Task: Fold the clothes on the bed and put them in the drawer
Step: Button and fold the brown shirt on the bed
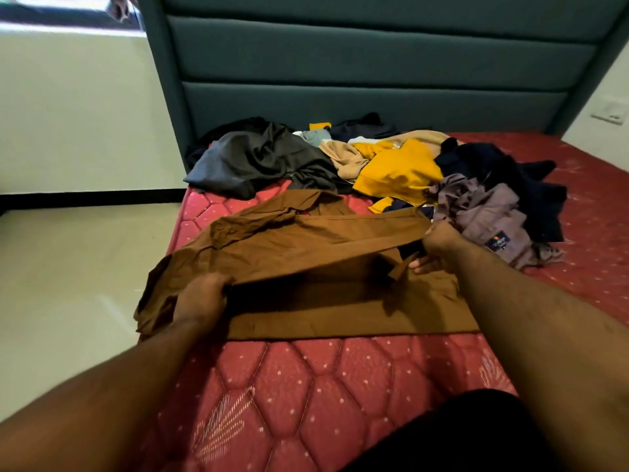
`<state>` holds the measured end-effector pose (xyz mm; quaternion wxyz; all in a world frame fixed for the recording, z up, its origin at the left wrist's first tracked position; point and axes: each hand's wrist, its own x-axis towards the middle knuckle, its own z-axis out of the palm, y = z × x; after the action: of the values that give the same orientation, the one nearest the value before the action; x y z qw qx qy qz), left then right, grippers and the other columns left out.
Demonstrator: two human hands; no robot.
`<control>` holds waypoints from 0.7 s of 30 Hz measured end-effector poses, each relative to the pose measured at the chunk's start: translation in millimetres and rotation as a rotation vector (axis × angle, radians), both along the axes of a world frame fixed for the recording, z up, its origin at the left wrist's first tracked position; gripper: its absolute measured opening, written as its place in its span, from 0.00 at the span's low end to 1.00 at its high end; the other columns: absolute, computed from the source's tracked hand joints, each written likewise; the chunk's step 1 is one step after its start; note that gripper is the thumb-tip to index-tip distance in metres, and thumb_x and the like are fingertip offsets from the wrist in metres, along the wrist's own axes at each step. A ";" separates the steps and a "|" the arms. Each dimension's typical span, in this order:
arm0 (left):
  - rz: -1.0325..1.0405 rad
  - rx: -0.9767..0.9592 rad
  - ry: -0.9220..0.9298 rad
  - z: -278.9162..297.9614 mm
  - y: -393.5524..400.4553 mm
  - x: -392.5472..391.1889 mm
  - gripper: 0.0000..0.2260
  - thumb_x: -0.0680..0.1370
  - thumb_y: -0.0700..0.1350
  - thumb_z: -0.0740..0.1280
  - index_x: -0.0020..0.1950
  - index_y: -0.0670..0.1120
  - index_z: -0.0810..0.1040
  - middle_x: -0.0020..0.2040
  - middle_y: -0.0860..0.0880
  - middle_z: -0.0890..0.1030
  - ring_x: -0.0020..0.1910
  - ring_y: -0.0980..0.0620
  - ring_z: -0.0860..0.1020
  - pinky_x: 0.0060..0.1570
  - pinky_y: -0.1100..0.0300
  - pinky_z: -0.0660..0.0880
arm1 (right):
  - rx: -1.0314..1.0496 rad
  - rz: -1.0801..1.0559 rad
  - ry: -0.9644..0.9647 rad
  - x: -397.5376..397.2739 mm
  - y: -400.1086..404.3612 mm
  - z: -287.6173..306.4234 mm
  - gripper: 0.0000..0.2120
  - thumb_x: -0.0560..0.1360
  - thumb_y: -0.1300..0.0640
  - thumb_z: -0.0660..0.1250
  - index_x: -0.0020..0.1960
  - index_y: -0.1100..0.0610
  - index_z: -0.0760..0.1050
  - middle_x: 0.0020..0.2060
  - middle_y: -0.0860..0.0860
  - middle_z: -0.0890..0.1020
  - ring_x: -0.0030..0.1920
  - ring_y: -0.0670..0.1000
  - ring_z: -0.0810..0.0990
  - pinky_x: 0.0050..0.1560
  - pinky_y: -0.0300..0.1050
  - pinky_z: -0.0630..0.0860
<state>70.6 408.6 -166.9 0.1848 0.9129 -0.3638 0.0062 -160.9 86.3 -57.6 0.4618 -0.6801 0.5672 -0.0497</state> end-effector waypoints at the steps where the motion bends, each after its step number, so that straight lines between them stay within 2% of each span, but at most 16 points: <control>1: -0.007 -0.012 0.021 -4.9 2.1 -3.7 0.14 0.75 0.37 0.65 0.58 0.47 0.82 0.55 0.44 0.83 0.54 0.40 0.80 0.51 0.50 0.77 | 0.004 -0.055 -0.031 -2.4 -0.3 -5.9 0.14 0.82 0.67 0.44 0.51 0.65 0.68 0.36 0.61 0.75 0.20 0.54 0.77 0.15 0.44 0.73; 3: -0.021 -0.070 0.047 -10.5 4.5 -6.6 0.20 0.74 0.35 0.65 0.63 0.48 0.80 0.61 0.45 0.81 0.58 0.42 0.79 0.57 0.51 0.76 | -0.060 -0.161 -0.056 1.7 -9.3 -9.9 0.15 0.82 0.67 0.45 0.60 0.65 0.68 0.36 0.60 0.75 0.26 0.55 0.76 0.16 0.46 0.74; 4: -0.025 -0.101 0.055 -11.8 5.0 -8.2 0.21 0.74 0.33 0.64 0.65 0.47 0.79 0.63 0.45 0.80 0.60 0.43 0.79 0.60 0.51 0.75 | -0.088 -0.193 -0.074 3.9 -15.2 -7.1 0.15 0.82 0.66 0.47 0.63 0.64 0.69 0.36 0.61 0.76 0.28 0.57 0.76 0.21 0.50 0.78; 6: 0.013 -0.147 0.087 -17.9 7.7 -14.8 0.23 0.74 0.33 0.63 0.69 0.46 0.76 0.66 0.45 0.78 0.63 0.43 0.77 0.63 0.51 0.73 | -0.222 -0.167 -0.109 8.8 -29.5 -0.4 0.15 0.81 0.66 0.53 0.64 0.64 0.72 0.45 0.64 0.80 0.37 0.60 0.80 0.42 0.57 0.82; 8: 0.052 -0.148 0.134 -31.7 11.1 -25.7 0.24 0.76 0.33 0.62 0.73 0.45 0.71 0.71 0.43 0.73 0.68 0.42 0.73 0.67 0.50 0.69 | -0.511 -0.065 -0.088 8.0 -30.2 9.9 0.16 0.78 0.66 0.56 0.60 0.60 0.78 0.56 0.62 0.80 0.51 0.62 0.79 0.54 0.51 0.77; 9: 0.031 -0.124 0.146 -41.2 12.6 -32.1 0.25 0.77 0.34 0.61 0.74 0.43 0.69 0.73 0.43 0.70 0.71 0.43 0.69 0.70 0.50 0.65 | -0.662 -0.027 -0.092 1.9 -23.2 11.5 0.17 0.77 0.67 0.57 0.59 0.59 0.79 0.58 0.61 0.80 0.55 0.62 0.78 0.55 0.50 0.74; 11: -0.043 -0.068 0.133 -63.3 13.7 -39.9 0.24 0.79 0.34 0.61 0.75 0.40 0.65 0.75 0.41 0.66 0.76 0.43 0.62 0.75 0.53 0.53 | -0.814 0.062 -0.154 -20.6 -1.0 -4.5 0.18 0.74 0.68 0.57 0.58 0.61 0.79 0.56 0.60 0.81 0.56 0.61 0.78 0.54 0.49 0.72; 13: -0.061 -0.068 0.119 -76.1 13.7 -38.8 0.23 0.80 0.35 0.62 0.75 0.39 0.64 0.76 0.39 0.64 0.77 0.42 0.59 0.75 0.53 0.49 | -0.792 0.149 -0.127 -55.1 9.9 -49.3 0.19 0.72 0.67 0.57 0.59 0.64 0.78 0.56 0.63 0.81 0.57 0.62 0.78 0.57 0.50 0.71; 15: -0.074 -0.061 0.136 -81.8 14.8 -33.4 0.24 0.79 0.36 0.63 0.76 0.39 0.64 0.76 0.40 0.63 0.77 0.42 0.58 0.75 0.54 0.48 | -0.627 0.257 0.090 -90.3 8.6 -98.7 0.21 0.74 0.65 0.57 0.64 0.64 0.76 0.62 0.65 0.77 0.62 0.64 0.75 0.64 0.50 0.67; 17: -0.115 -0.034 0.118 -83.3 16.7 -29.0 0.24 0.80 0.36 0.62 0.76 0.41 0.64 0.77 0.41 0.62 0.77 0.41 0.57 0.74 0.54 0.47 | -0.485 0.346 0.242 -112.5 0.4 -126.3 0.21 0.76 0.70 0.57 0.68 0.62 0.73 0.68 0.62 0.72 0.68 0.62 0.71 0.69 0.46 0.62; 19: -0.154 -0.026 0.080 -80.9 19.1 -29.3 0.23 0.80 0.37 0.59 0.76 0.43 0.65 0.77 0.42 0.63 0.76 0.38 0.58 0.73 0.50 0.50 | -0.454 0.307 0.206 -113.7 -5.5 -130.6 0.23 0.75 0.73 0.57 0.67 0.62 0.74 0.70 0.59 0.70 0.71 0.58 0.68 0.72 0.42 0.58; 21: -0.189 -0.055 0.034 -77.1 22.0 -32.6 0.26 0.76 0.39 0.57 0.74 0.43 0.68 0.75 0.42 0.66 0.74 0.34 0.60 0.72 0.44 0.56 | -0.491 0.275 0.160 -108.4 -6.7 -128.5 0.25 0.74 0.74 0.57 0.68 0.62 0.73 0.72 0.59 0.68 0.73 0.57 0.66 0.74 0.42 0.55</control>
<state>38.0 430.6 -244.0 0.2157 0.8690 -0.4450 -0.0165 -269.3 79.6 -186.1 0.2398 -0.8437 0.4753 -0.0686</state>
